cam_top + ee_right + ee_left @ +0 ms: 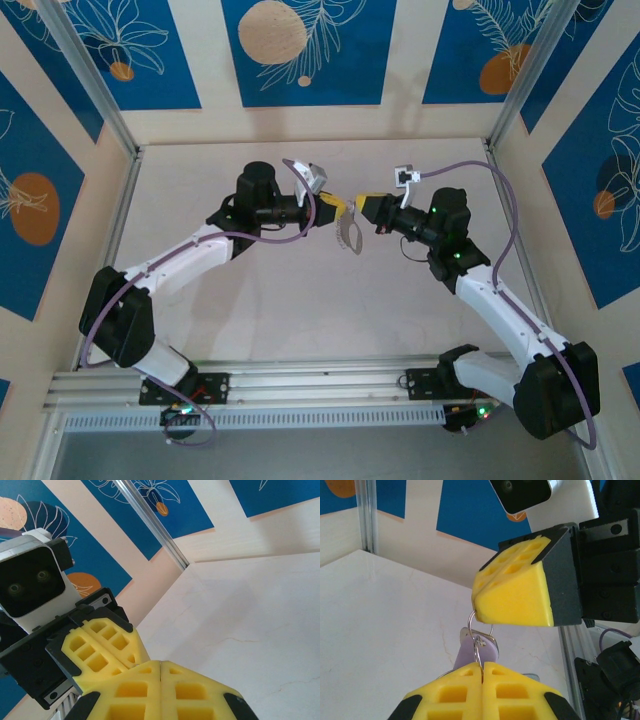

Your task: Put the keys on the keyring

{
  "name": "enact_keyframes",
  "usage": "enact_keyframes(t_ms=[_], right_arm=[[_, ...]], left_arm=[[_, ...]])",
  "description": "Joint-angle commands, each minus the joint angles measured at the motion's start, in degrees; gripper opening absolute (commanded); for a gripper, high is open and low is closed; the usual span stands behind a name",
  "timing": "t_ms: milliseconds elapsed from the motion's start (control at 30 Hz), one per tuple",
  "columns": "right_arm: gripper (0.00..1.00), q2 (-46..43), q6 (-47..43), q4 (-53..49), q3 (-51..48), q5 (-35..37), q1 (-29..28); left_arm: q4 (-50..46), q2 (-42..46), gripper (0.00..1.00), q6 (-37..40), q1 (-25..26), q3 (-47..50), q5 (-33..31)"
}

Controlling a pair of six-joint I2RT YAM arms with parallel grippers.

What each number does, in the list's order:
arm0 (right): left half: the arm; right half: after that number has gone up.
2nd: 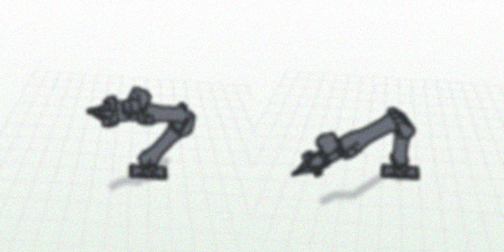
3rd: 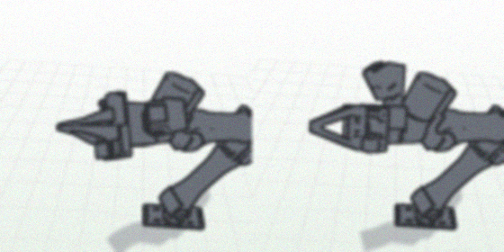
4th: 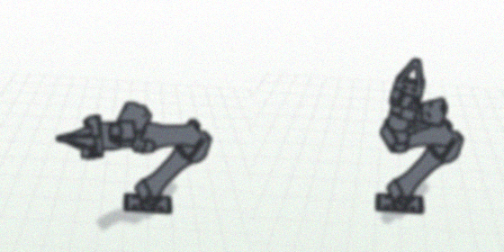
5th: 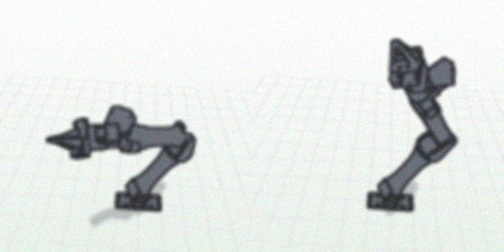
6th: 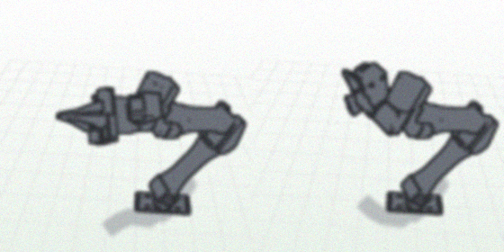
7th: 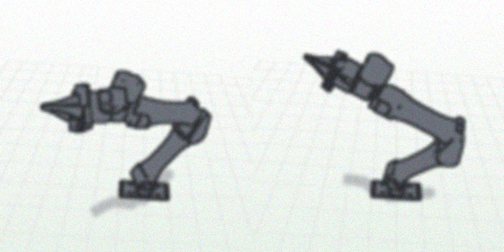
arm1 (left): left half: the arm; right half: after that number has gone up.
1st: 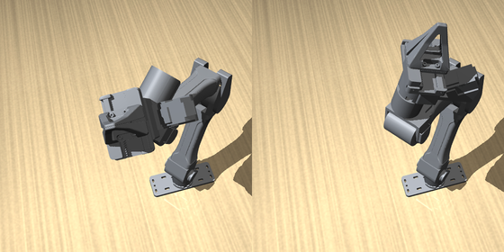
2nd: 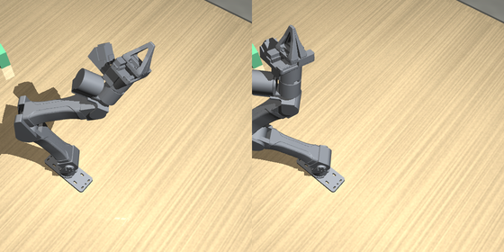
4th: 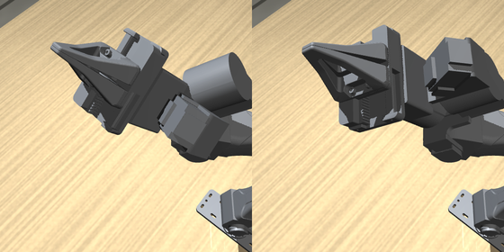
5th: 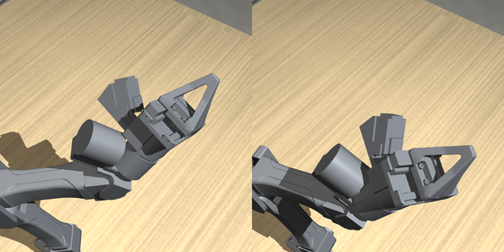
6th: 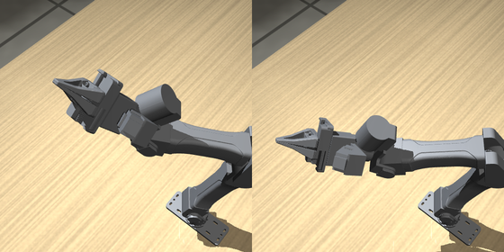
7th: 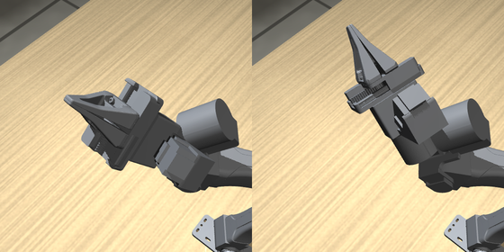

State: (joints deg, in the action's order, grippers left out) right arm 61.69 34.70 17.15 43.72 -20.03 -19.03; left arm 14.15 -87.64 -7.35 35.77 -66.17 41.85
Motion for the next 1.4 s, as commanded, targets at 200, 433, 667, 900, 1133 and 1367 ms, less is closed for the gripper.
enact_keyframes(t_ms=[200, 433, 667, 900, 1133, 1367], right_arm=[[0.0, 0.07, 1.78, 0.75, -2.7, -2.94, 0.46], [0.06, 1.66, 3.01, 0.67, -2.17, -6.89, 0.28], [0.42, -1.11, 6.47, 1.82, -5.22, -8.6, 5.63], [0.44, -4.59, 10.33, 5.13, -7.39, -10.03, 9.79], [0.49, -4.1, 13.09, 13.34, -7.08, -10.53, 9.67], [0.51, -1.48, 13.78, 19.99, -5.64, -11.15, 8.42]], left_arm=[[7.63, 2.38, 0.0, -1.26, 0.68, 0.77, -1.92], [11.12, 1.91, 0.0, -3.42, 0.69, 1.52, -2.4], [17.35, 0.69, 0.0, -7.33, 0.69, 3.3, -2.88], [25.47, -1.8, 0.0, -13.25, 0.58, 4.6, -0.92], [35.35, -5.03, 0.0, -20.98, 0.57, 5.43, 0.59], [40.36, -6.65, 0.0, -25.13, 0.61, 5.51, 0.95]])
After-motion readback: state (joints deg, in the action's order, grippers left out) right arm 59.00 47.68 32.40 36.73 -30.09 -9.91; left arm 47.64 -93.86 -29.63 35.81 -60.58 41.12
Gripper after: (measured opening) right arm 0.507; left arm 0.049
